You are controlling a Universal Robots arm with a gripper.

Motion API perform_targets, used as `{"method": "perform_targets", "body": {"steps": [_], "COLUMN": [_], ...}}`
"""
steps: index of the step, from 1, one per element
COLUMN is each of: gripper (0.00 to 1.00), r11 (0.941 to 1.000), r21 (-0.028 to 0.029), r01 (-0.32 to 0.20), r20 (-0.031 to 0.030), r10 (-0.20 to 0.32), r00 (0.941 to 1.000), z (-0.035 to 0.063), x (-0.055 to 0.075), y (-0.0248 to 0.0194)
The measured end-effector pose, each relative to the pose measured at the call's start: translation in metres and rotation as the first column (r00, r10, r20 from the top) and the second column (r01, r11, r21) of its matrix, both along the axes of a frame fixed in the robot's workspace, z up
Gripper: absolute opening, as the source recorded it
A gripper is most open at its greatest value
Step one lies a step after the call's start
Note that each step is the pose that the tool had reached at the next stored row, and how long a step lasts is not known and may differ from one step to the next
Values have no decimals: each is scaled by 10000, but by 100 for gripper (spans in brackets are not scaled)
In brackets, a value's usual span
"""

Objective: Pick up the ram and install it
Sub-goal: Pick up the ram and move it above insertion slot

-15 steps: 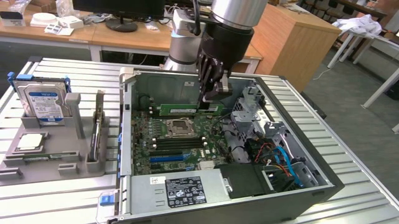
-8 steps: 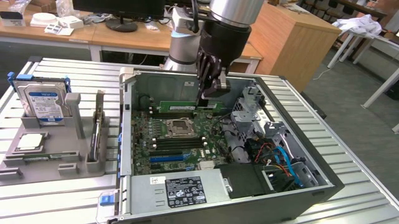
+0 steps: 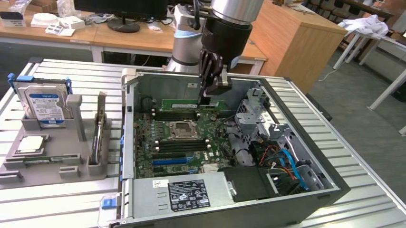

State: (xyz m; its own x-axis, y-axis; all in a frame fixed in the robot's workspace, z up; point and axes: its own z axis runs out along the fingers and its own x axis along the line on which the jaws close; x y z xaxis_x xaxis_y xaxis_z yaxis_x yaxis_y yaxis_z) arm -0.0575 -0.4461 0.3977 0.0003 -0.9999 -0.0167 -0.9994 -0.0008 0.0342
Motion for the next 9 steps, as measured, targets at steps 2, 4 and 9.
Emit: {"method": "perform_targets", "body": {"steps": [2, 4, 9], "gripper": [12, 12, 12], "r11": [10000, 10000, 10000], "r21": [-1, -1, 1], "r01": [2, 4, 9], "r20": [0, 0, 1], "r10": [-2, -4, -9], "r00": [10000, 10000, 10000], "z": [-1, -3, -7], "x": [0, 0, 0], "y": [29, 53, 119]}}
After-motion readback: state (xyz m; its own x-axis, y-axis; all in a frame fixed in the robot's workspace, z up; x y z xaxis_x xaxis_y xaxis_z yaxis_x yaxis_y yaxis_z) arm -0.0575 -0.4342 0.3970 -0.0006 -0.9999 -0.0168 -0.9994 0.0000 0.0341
